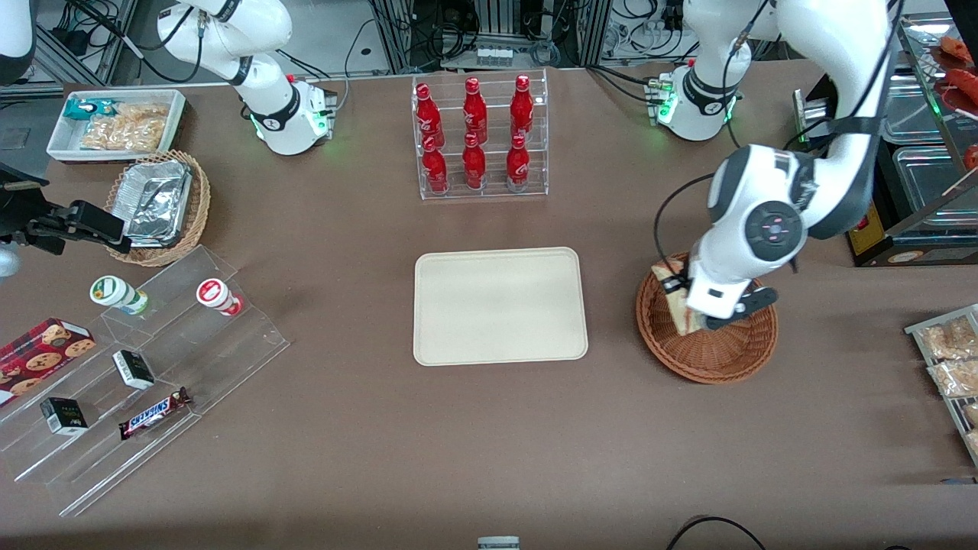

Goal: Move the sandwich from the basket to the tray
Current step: 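Lift the sandwich and carry it with the left gripper over the cream tray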

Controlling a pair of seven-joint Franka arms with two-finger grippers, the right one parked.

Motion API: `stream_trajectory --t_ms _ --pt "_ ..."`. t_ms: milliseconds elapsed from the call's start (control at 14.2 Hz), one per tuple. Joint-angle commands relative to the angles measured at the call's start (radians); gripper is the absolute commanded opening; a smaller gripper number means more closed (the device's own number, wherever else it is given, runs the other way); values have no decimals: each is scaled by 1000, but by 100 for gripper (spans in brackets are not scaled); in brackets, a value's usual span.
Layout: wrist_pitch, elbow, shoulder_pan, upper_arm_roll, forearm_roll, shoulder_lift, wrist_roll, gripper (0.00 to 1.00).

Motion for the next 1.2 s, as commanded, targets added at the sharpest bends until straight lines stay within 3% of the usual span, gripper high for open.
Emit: stream_trajectory --t_ms 0,141,352,844,1125 --pt "-17 138 -96 9 -4 112 63 2" --pt "-13 193 -155 9 -20 169 47 1" --pt "18 273 -256 9 -105 250 -11 0" --pt "153 347 -457 13 -96 386 -267 0" --pt "155 347 -483 14 -88 387 -310 0"
